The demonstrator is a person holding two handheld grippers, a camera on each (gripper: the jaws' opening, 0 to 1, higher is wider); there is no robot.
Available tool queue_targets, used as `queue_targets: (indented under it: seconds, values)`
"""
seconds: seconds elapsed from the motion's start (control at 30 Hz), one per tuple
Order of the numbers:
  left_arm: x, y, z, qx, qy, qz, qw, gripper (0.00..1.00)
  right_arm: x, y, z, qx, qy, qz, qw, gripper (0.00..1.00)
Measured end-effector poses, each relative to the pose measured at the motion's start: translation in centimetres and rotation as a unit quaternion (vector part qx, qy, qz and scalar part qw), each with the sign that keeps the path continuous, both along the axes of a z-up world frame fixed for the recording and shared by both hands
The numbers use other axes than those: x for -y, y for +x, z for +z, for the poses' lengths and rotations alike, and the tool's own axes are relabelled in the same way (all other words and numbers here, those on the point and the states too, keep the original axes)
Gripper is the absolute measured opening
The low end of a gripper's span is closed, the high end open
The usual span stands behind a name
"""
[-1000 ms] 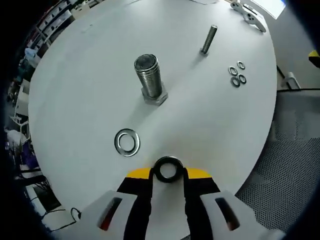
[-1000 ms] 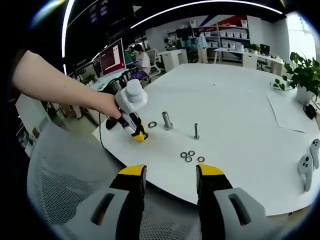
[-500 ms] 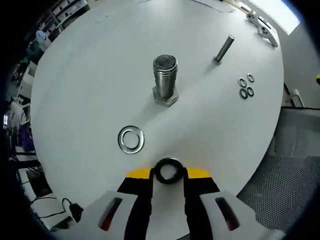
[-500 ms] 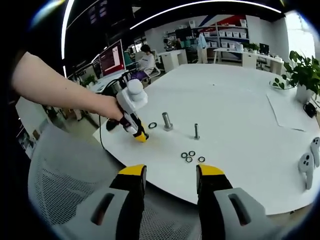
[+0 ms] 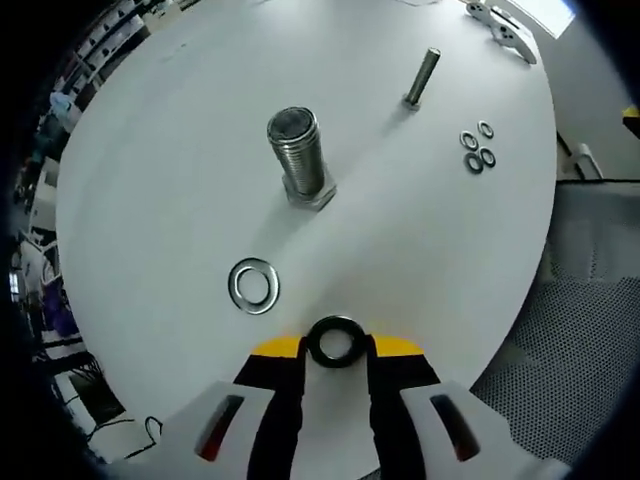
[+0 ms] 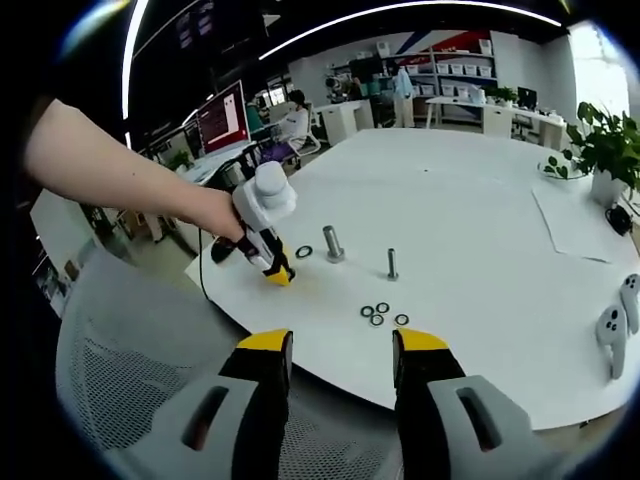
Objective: Place the washer onto the threaded stud by aligning its center hole with the stud, sliding it down to the base, and recovering from edge contact or off-axis alignment until the washer reaches the visible bottom stop.
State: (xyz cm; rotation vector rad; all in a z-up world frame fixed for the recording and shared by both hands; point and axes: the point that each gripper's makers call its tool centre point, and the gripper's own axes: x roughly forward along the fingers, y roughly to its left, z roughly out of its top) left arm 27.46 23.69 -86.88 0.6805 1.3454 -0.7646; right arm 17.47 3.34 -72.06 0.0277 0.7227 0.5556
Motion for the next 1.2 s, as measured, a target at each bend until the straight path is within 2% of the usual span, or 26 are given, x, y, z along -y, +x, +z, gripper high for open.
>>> queue_targets:
  seconds: [0.23,0.3,0.4,0.67,0.87,0.97,1.2]
  values:
    - [-0.12,0.06,0.06,0.001,-0.005,0.011,0.9999,0.22,0.01,0.06,0.02,0.001,0.001,-0.001,1.0000,0.42]
    - [-0.17,0.11,0.04,-0.001,-0.007,0.021,0.9998,0.21,0.03,0.07,0.00,0.000,0.000,-0.001,1.0000,0.42]
    - [-0.16,0.26,0.09,0.002,-0.030,0.057,0.9979,0.21,0.03,0.06,-0.01,0.000,0.000,-0.001,1.0000,0.42]
    - [-0.05,0.04,0.16,0.008,-0.033,0.040,0.9986,0.20,0.11,0.11,-0.02,0.000,0.000,-0.003,1.0000,0.42]
    - [-0.04,0.03,0.33,0.009,-0.034,0.010,0.9993,0.19,0.18,0.12,-0.02,-0.001,0.000,-0.005,1.0000,0.42]
    - [-0.49,0.17,0.27,0.011,-0.018,-0.014,0.9997,0.19,0.18,0.15,-0.03,-0.001,0.001,-0.005,1.0000,0.42]
    - [-0.12,0.17,0.68,0.009,-0.022,-0.023,0.9995,0.18,0.25,0.20,-0.04,0.000,0.000,-0.006,1.0000,0.42]
